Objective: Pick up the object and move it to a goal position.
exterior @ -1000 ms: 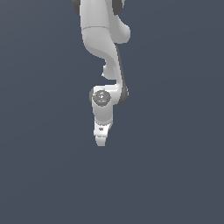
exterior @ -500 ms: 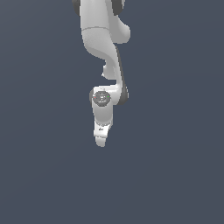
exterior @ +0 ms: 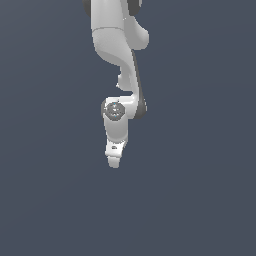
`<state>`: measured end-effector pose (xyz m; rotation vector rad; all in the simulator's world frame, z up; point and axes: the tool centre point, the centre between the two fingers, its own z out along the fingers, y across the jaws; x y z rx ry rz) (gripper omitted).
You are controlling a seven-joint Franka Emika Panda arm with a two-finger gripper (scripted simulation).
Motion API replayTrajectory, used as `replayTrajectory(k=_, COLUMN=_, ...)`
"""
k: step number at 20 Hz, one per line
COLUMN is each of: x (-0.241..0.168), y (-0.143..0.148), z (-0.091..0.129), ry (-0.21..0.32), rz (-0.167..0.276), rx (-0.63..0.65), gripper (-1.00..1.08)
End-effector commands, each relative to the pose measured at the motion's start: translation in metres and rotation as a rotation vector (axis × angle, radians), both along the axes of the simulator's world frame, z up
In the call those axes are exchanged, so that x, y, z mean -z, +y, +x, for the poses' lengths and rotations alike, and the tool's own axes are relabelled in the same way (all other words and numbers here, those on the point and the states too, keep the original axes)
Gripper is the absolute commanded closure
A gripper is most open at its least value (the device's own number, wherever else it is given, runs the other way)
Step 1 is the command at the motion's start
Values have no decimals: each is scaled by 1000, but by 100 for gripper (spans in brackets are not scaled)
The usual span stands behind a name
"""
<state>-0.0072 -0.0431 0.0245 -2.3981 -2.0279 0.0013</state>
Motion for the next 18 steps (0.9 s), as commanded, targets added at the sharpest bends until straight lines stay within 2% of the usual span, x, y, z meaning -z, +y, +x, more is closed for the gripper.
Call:
replayTrajectory(k=1, x=-10, y=-4, z=5, ry=-1, rz=0, rx=0, gripper=108)
replayTrajectory(k=8, x=-55, y=-19, z=25, ry=-1, rz=2, rx=0, gripper=108)
replayTrajectory(k=18, x=-142, y=-49, z=67, ry=-1, rz=3, rx=-1, gripper=108)
